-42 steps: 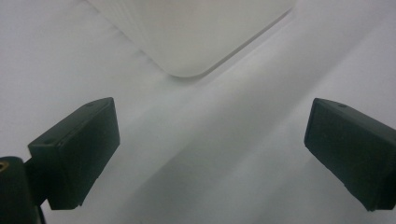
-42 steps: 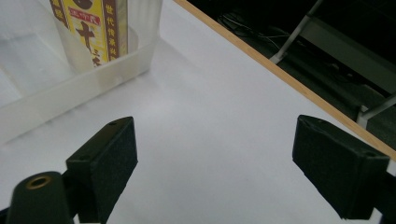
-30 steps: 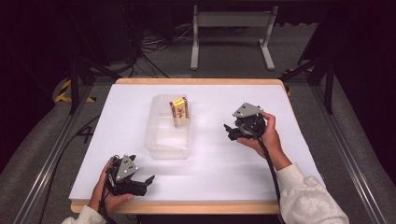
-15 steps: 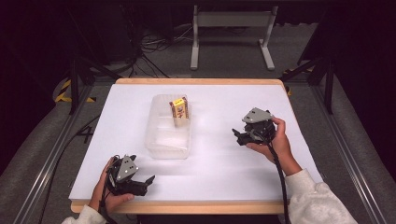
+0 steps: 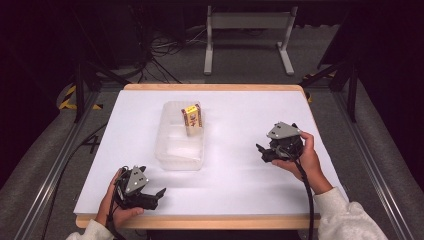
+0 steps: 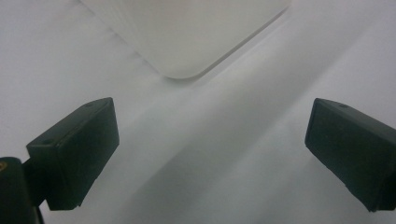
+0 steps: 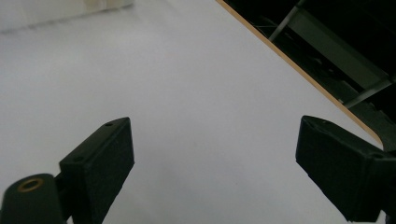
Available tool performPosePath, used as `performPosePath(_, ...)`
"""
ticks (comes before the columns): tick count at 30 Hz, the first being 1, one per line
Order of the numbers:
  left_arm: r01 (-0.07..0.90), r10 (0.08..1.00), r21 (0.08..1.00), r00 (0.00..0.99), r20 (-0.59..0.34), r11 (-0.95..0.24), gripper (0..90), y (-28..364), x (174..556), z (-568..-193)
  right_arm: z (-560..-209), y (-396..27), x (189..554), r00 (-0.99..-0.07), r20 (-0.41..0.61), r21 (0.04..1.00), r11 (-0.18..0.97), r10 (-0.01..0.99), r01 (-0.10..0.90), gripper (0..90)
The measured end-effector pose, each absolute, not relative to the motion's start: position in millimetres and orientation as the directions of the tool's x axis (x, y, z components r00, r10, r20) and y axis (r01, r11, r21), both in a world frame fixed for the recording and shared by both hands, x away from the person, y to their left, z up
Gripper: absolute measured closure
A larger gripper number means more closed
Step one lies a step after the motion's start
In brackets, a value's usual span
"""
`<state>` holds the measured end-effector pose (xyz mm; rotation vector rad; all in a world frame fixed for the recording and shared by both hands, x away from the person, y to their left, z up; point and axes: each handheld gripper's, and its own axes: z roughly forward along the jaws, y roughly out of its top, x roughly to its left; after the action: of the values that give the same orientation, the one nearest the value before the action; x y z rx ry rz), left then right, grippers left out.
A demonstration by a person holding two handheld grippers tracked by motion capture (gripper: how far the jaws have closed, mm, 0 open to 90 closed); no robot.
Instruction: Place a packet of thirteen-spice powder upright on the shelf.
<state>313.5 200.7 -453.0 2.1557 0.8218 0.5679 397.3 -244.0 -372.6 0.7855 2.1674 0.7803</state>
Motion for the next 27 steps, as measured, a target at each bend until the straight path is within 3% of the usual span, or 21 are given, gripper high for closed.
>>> performPosePath(27, 0.375, 0.701, 0.766, 0.701, 0.134, -0.522, 3.5, 199, 314, -454, -398, -286, 369, -0.576, -0.376, 0.711, 0.624, 0.726, 0.323, 11.4)
